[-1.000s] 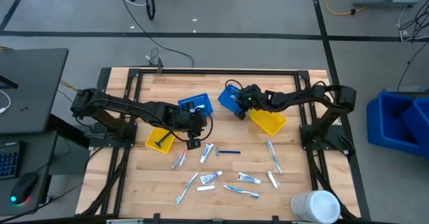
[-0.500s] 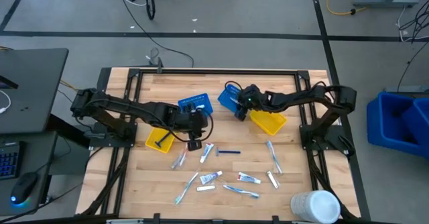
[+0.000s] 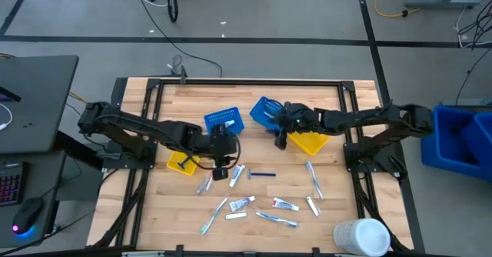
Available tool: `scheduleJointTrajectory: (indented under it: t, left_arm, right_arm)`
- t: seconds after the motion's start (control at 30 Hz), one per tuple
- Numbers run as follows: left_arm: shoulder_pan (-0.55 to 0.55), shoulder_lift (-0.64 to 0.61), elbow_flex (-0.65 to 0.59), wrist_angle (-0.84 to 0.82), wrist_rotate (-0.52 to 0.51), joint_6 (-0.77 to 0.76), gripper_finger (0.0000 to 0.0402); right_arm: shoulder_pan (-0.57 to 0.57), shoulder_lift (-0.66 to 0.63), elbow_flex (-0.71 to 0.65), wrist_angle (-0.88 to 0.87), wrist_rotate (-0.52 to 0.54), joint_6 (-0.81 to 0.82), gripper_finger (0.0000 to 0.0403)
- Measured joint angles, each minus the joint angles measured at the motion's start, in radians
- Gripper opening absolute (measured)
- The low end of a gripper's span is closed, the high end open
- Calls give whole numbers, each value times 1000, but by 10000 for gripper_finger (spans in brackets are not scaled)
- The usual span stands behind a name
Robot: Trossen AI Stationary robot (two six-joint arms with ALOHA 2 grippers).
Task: Pick & Place Travel size toiletries
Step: Put the blue toothbrush into the right yellow bin
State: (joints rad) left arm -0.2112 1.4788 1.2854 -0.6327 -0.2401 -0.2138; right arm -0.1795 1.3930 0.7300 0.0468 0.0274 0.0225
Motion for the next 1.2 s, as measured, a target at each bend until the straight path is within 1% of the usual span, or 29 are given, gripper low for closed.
scheduleJointTrajectory:
  t: [0.13,0.2,0.27,0.4,0.53,0.63,0.7,0.83,0.97,1.1,1.2]
  left_arm:
    - [-5,-51,0,-3,-1,32,116]
    - [-4,-73,0,-3,-2,55,116]
    - [-2,-93,-18,17,-3,80,116]
    - [12,-108,-95,101,19,91,116]
    - [26,-108,-204,277,84,89,116]
    - [26,-103,-288,408,97,90,116]
    - [25,-102,-333,476,97,59,116]
    - [22,-103,-399,599,95,10,116]
    - [7,-103,-444,671,91,11,116]
    - [-13,-103,-470,709,39,11,116]
    - [-29,-103,-473,703,-4,-2,116]
  right_arm:
    - [67,-18,0,-24,-168,53,193]
    - [115,-19,0,-26,-204,74,191]
    - [170,-19,0,-34,-206,77,187]
    - [273,-19,0,-44,-157,92,180]
    - [359,-18,0,-57,-107,137,176]
    - [411,-18,0,-67,-107,165,180]
    - [442,-18,-3,-65,-94,186,187]
    - [499,-16,-6,-63,25,233,206]
    - [539,-14,-25,-63,84,254,225]
    - [568,-14,-47,-65,76,322,237]
    - [595,-14,-53,-64,77,356,242]
